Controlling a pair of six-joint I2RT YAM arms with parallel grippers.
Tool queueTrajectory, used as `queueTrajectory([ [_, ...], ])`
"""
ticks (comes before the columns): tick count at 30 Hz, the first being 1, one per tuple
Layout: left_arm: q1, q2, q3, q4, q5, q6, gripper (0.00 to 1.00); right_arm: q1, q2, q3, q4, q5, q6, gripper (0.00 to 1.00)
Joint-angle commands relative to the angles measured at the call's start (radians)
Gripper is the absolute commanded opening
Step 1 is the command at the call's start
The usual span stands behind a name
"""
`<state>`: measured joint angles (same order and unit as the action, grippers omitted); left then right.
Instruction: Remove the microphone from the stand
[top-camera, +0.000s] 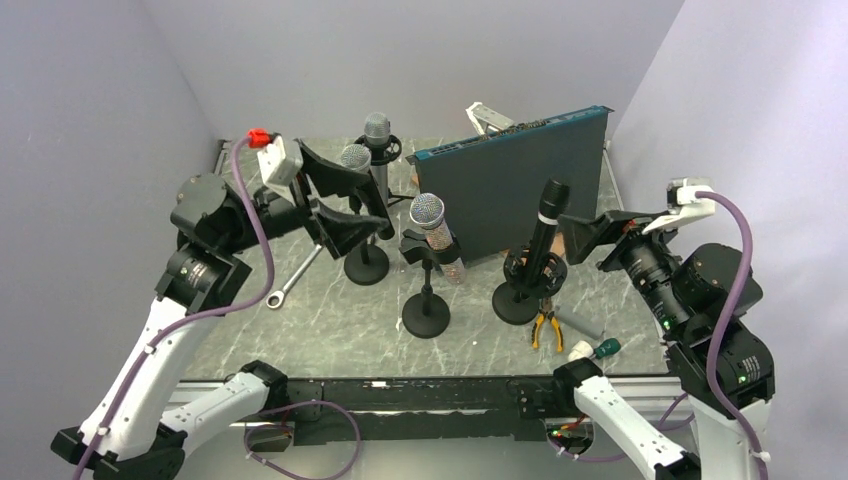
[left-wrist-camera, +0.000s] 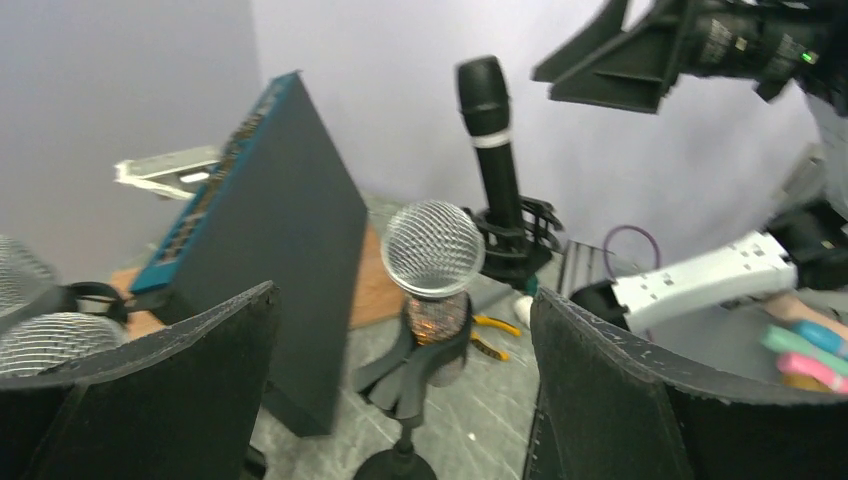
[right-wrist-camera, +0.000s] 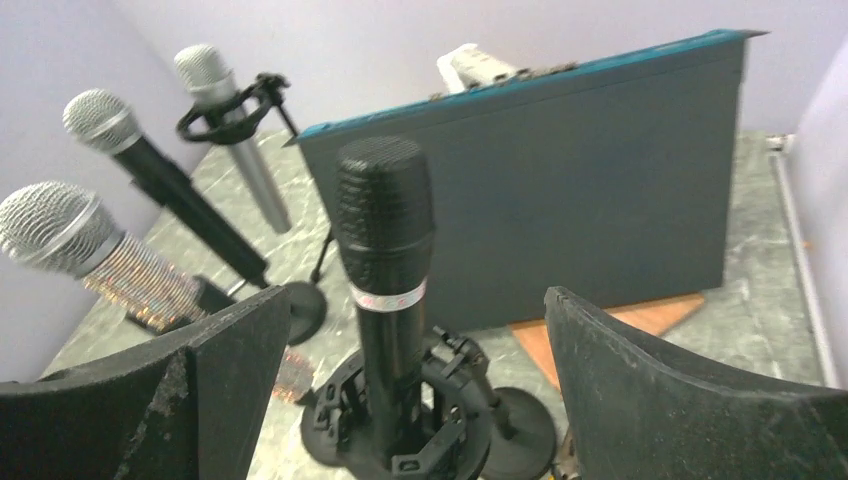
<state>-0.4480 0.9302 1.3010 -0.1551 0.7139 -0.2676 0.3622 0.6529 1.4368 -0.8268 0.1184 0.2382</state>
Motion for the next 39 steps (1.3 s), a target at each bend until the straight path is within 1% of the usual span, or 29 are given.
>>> queueTrajectory([
  [1,-0.070,-0.025,-0.071,0.086,0.012,0.018,0.97,0.003,-0.002,-0.010,-0.025,-0.153,0.028,1.00],
  [4,-0.101,-0.027,-0.091,0.072,-0.024,0.035,0.96,0.003,0.015,-0.022,-0.038,-0.168,0.040,1.00],
  [9,-0.130,-0.053,-0.138,0.114,-0.070,0.028,0.97,0.003,0.028,-0.094,-0.003,-0.210,0.057,0.98],
  [12,-0.135,-0.072,-0.170,0.138,-0.123,0.017,0.96,0.003,0.021,-0.153,0.047,-0.214,0.061,0.91],
  [15,-0.136,-0.079,-0.183,0.134,-0.165,0.007,0.87,0.003,0.021,-0.194,0.081,-0.189,0.066,0.85],
  [17,-0.136,-0.073,-0.172,0.110,-0.179,0.007,0.85,0.003,0.025,-0.214,0.098,-0.188,0.062,0.82],
  [19,-0.135,-0.067,-0.165,0.088,-0.186,0.010,0.87,0.002,0.027,-0.232,0.119,-0.203,0.056,0.76],
  [22,-0.136,-0.067,-0.159,0.062,-0.197,0.018,0.99,0.003,0.023,-0.251,0.146,-0.225,0.043,0.68],
  [26,-0.137,-0.077,-0.161,0.058,-0.219,0.021,0.99,0.002,0.009,-0.286,0.193,-0.259,0.041,0.58],
  [29,-0.135,-0.078,-0.145,0.040,-0.258,0.004,0.99,0.002,0.007,-0.309,0.218,-0.281,0.045,0.54],
  [31,-0.136,-0.076,-0.128,0.021,-0.285,-0.016,1.00,0.003,0.008,-0.315,0.230,-0.286,0.043,0.50],
  [34,-0.136,-0.079,-0.112,0.015,-0.290,-0.019,1.00,0.003,0.008,-0.313,0.247,-0.288,0.035,0.41],
  [37,-0.135,-0.089,-0.130,0.056,-0.289,-0.033,0.99,0.003,0.014,-0.294,0.263,-0.289,0.030,0.30],
  [39,-0.136,-0.090,-0.139,0.078,-0.287,-0.047,1.00,0.003,0.018,-0.277,0.275,-0.295,0.027,0.25],
])
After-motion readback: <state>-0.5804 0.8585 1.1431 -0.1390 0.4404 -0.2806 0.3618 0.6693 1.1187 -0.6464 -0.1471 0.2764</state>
